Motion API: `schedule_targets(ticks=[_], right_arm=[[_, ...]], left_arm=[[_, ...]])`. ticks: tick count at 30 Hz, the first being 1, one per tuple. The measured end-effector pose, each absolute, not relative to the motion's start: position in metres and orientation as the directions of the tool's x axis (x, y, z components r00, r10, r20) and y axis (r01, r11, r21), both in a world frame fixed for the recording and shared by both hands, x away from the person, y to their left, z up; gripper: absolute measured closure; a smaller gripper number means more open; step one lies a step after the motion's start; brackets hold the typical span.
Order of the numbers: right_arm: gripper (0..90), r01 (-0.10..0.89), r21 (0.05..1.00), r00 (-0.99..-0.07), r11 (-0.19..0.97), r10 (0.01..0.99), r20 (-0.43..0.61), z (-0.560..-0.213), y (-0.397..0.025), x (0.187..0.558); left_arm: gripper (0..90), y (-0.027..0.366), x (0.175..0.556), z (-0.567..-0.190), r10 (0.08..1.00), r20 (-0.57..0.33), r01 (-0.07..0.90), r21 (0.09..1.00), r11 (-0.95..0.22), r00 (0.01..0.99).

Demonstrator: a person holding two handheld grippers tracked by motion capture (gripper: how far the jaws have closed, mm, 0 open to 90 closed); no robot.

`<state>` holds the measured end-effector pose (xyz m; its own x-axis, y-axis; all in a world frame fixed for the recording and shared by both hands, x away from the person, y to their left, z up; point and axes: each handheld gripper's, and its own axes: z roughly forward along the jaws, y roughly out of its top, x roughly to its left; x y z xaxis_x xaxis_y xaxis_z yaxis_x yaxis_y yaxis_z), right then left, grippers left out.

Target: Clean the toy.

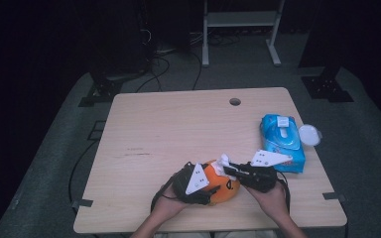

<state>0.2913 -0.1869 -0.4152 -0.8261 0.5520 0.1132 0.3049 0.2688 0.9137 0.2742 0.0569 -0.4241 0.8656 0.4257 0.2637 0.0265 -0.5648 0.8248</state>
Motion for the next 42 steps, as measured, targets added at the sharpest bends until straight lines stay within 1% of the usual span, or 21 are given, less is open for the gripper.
schedule_targets(ticks=[2, 7, 9, 11, 13, 14, 16, 17, 20, 22, 23, 24, 25, 28, 30, 32, 34, 35, 39, 41, 42], right_arm=[[80.4, 0.340, 0.904, -0.809, 0.259, 0.571, 0.141, -0.421, -0.194, 0.297], [80.4, 0.360, 0.892, -0.779, 0.272, 0.614, 0.127, -0.424, -0.202, 0.300], [80.4, 0.335, 0.901, -0.794, 0.275, 0.597, 0.113, -0.419, -0.196, 0.296], [80.4, 0.285, 0.914, -0.834, 0.287, 0.544, 0.089, -0.413, -0.185, 0.289], [80.4, 0.241, 0.909, -0.847, 0.340, 0.532, 0.025, -0.411, -0.172, 0.283], [80.4, 0.234, 0.909, -0.848, 0.345, 0.530, 0.018, -0.412, -0.171, 0.283], [80.5, 0.281, 0.908, -0.843, 0.312, 0.533, 0.077, -0.417, -0.177, 0.289], [80.5, 0.291, 0.905, -0.836, 0.310, 0.542, 0.083, -0.419, -0.181, 0.292], [80.5, 0.295, 0.902, -0.819, 0.315, 0.570, 0.068, -0.423, -0.189, 0.296], [80.5, 0.296, 0.899, -0.808, 0.323, 0.586, 0.056, -0.424, -0.192, 0.296], [80.5, 0.298, 0.899, -0.803, 0.321, 0.593, 0.055, -0.424, -0.193, 0.297], [80.5, 0.306, 0.897, -0.800, 0.318, 0.596, 0.062, -0.424, -0.195, 0.298], [80.5, 0.310, 0.899, -0.799, 0.311, 0.597, 0.069, -0.425, -0.196, 0.299], [80.5, 0.307, 0.901, -0.799, 0.306, 0.598, 0.070, -0.423, -0.192, 0.298], [80.4, 0.274, 0.912, -0.822, 0.305, 0.567, 0.057, -0.417, -0.183, 0.291], [80.4, 0.250, 0.916, -0.841, 0.312, 0.540, 0.045, -0.414, -0.176, 0.286], [80.4, 0.218, 0.913, -0.843, 0.346, 0.537, -0.002, -0.413, -0.170, 0.282], [80.4, 0.219, 0.912, -0.844, 0.346, 0.536, -0.001, -0.413, -0.171, 0.284], [80.5, 0.280, 0.908, -0.805, 0.310, 0.591, 0.047, -0.419, -0.186, 0.295], [80.5, 0.308, 0.909, -0.781, 0.280, 0.620, 0.073, -0.421, -0.196, 0.301], [80.5, 0.319, 0.910, -0.776, 0.267, 0.624, 0.089, -0.421, -0.199, 0.302]], left_arm=[[27.0, 0.058, 0.276, -0.424, 0.430, 0.250, 0.039, 0.828, -0.560, 0.868], [26.8, 0.057, 0.276, -0.424, 0.423, 0.256, 0.033, 0.823, -0.567, 0.869], [26.6, 0.057, 0.276, -0.425, 0.423, 0.252, 0.033, 0.827, -0.561, 0.871], [26.3, 0.056, 0.275, -0.425, 0.423, 0.255, 0.030, 0.828, -0.560, 0.869], [24.2, 0.055, 0.275, -0.425, 0.428, 0.256, 0.033, 0.826, -0.562, 0.867], [23.1, 0.056, 0.275, -0.425, 0.435, 0.250, 0.041, 0.828, -0.559, 0.865], [17.6, 0.057, 0.277, -0.424, 0.449, 0.223, 0.068, 0.835, -0.546, 0.866], [14.7, 0.058, 0.279, -0.424, 0.455, 0.203, 0.085, 0.839, -0.537, 0.867], [8.5, 0.063, 0.285, -0.423, 0.470, 0.131, 0.145, 0.849, -0.508, 0.873], [4.4, 0.067, 0.291, -0.424, 0.485, 0.069, 0.209, 0.843, -0.496, 0.872], [4.3, 0.070, 0.294, -0.426, 0.488, 0.038, 0.235, 0.842, -0.485, 0.872], [6.2, 0.072, 0.296, -0.427, 0.480, 0.010, 0.249, 0.846, -0.472, 0.877], [12.2, 0.072, 0.297, -0.428, 0.474, 0.003, 0.250, 0.848, -0.468, 0.880], [19.7, 0.068, 0.294, -0.427, 0.469, 0.048, 0.215, 0.844, -0.491, 0.882], [23.7, 0.067, 0.291, -0.427, 0.463, 0.076, 0.191, 0.843, -0.503, 0.883], [24.4, 0.066, 0.289, -0.427, 0.460, 0.097, 0.178, 0.836, -0.519, 0.883], [24.4, 0.067, 0.288, -0.427, 0.462, 0.102, 0.177, 0.834, -0.522, 0.881], [24.3, 0.067, 0.289, -0.427, 0.461, 0.100, 0.177, 0.836, -0.520, 0.882], [11.7, 0.070, 0.291, -0.424, 0.471, 0.055, 0.208, 0.848, -0.487, 0.880], [13.1, 0.069, 0.291, -0.425, 0.461, 0.058, 0.204, 0.842, -0.499, 0.885], [17.3, 0.067, 0.290, -0.427, 0.452, 0.059, 0.199, 0.842, -0.502, 0.890]])
